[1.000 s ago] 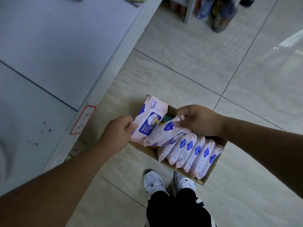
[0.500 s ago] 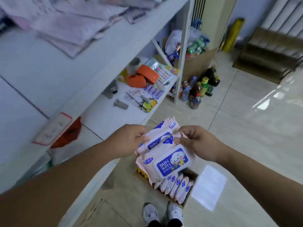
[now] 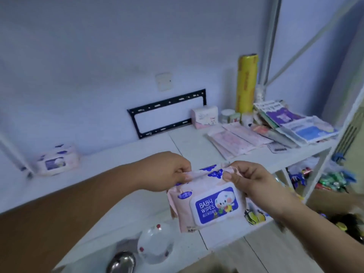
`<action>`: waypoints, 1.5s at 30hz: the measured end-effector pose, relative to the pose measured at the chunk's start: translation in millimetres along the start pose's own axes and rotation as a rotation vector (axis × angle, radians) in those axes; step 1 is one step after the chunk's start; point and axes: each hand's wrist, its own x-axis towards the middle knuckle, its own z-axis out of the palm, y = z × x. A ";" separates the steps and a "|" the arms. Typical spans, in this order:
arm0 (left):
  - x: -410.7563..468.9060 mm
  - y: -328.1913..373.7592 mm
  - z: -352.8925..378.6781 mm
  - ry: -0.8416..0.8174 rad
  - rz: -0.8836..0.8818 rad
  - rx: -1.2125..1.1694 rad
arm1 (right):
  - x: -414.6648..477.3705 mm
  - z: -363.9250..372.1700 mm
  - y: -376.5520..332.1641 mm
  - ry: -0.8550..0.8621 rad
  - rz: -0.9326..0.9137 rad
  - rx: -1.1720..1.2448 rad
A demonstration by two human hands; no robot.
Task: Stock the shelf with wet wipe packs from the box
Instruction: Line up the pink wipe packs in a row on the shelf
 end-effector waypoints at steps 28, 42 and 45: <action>-174.1 -451.9 -23.7 -0.107 -0.449 0.085 | 256.4 417.5 65.3 -0.146 0.192 -0.039; -175.4 -560.6 2.6 -0.051 -0.575 0.035 | 361.8 503.2 98.8 -0.262 0.240 0.089; -171.5 -579.2 6.7 -0.059 -0.590 0.038 | 377.4 514.9 108.0 -0.285 0.280 0.126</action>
